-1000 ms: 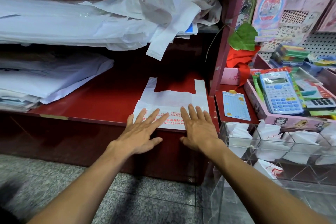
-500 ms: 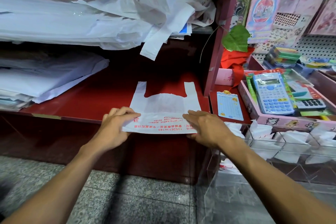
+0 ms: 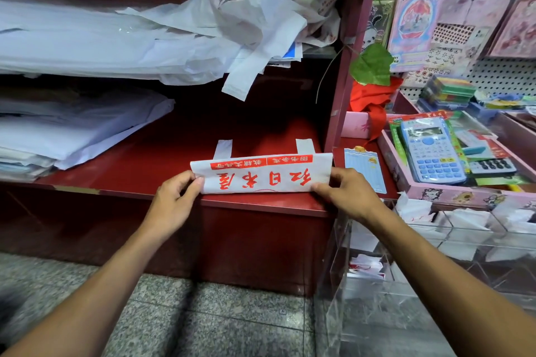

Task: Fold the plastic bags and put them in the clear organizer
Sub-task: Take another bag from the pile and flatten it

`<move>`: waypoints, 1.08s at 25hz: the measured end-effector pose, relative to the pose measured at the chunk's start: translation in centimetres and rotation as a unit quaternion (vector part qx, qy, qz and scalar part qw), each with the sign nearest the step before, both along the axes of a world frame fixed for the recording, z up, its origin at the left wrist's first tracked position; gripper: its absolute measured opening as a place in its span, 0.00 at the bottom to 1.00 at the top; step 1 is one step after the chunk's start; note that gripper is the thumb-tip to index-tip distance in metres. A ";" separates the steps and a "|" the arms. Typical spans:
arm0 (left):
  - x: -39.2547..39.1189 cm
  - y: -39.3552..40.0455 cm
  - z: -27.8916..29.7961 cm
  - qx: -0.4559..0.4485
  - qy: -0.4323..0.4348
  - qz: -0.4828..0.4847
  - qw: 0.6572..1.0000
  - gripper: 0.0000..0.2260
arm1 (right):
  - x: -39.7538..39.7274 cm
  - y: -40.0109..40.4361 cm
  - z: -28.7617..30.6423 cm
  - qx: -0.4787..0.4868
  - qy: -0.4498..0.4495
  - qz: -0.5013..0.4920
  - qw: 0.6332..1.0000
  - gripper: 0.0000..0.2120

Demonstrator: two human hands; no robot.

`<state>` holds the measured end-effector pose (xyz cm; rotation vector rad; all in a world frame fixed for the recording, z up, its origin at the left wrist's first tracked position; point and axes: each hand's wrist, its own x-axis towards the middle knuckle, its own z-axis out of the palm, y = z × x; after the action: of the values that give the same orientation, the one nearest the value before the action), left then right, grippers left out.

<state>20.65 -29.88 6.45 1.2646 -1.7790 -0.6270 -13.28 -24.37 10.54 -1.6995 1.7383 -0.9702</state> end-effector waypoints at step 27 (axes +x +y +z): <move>-0.5 0.5 0.1 -0.024 -0.310 0.005 0.951 0.35 | 2.3 -1.0 -1.4 -0.046 0.382 -0.002 0.923 0.27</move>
<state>20.16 -29.37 6.52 1.5457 -2.2683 -0.1748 -11.01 -25.40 9.16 -2.3351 2.1718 -0.3863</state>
